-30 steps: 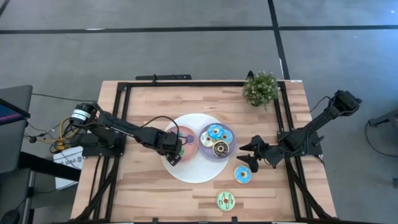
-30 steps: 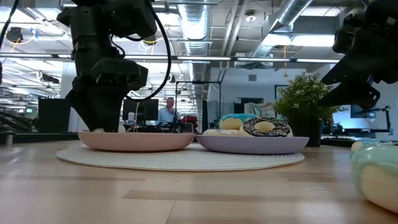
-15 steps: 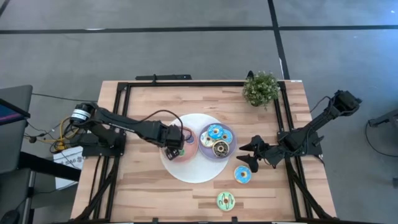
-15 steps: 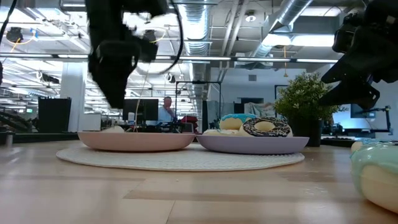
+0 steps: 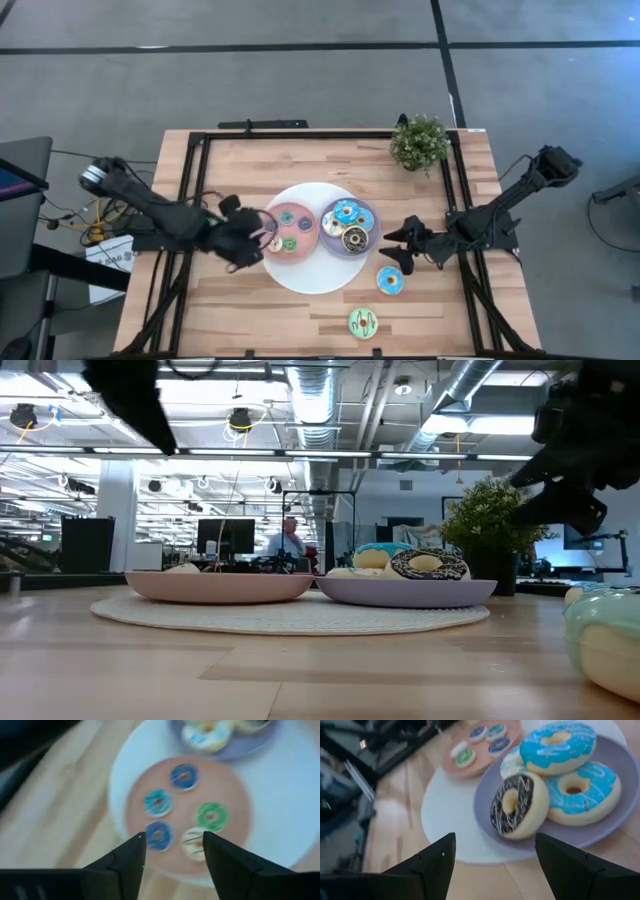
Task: Pick & Place donuts
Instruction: Put the big blue donut on the violet plate
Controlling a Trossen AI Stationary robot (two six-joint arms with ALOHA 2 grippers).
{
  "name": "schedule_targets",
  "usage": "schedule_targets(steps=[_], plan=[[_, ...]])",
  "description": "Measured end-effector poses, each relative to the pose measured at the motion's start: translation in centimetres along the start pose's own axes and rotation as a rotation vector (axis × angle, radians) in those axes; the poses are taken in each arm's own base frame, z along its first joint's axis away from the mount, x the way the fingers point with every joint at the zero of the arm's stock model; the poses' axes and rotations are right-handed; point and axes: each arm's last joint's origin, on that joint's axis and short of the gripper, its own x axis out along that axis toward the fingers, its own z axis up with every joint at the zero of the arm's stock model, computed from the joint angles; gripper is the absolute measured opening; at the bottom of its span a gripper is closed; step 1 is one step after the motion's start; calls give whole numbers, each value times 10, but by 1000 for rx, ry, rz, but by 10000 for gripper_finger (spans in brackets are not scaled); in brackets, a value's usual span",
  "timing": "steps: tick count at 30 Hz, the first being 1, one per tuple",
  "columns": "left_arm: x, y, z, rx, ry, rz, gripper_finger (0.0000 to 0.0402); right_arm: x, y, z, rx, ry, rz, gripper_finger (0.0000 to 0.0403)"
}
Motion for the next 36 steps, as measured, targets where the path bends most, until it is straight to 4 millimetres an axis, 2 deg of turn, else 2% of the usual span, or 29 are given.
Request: schedule_targets(steps=[4,6,10,13,18,22,26,36], plan=[[3,3,-38,-67,-178,-146,163,2,7,15,64,-17,-5,265],[7,7,-49,-95,-275,-197,150,2,17,26,50,28,-27,265],[19,17,-62,-85,-433,-290,131,0,39,50,-9,237,-181,265],[25,24,-63,-70,-552,-363,124,3,55,56,-23,445,-316,265],[31,34,-58,-78,-628,-398,124,16,75,43,-28,759,-432,265],[34,37,-55,-71,-615,-421,124,27,85,22,-36,884,-420,265],[36,38,-55,-68,-605,-428,124,36,87,9,-50,910,-429,265],[36,38,-56,-88,-586,-450,124,67,72,2,-84,946,-472,265]])
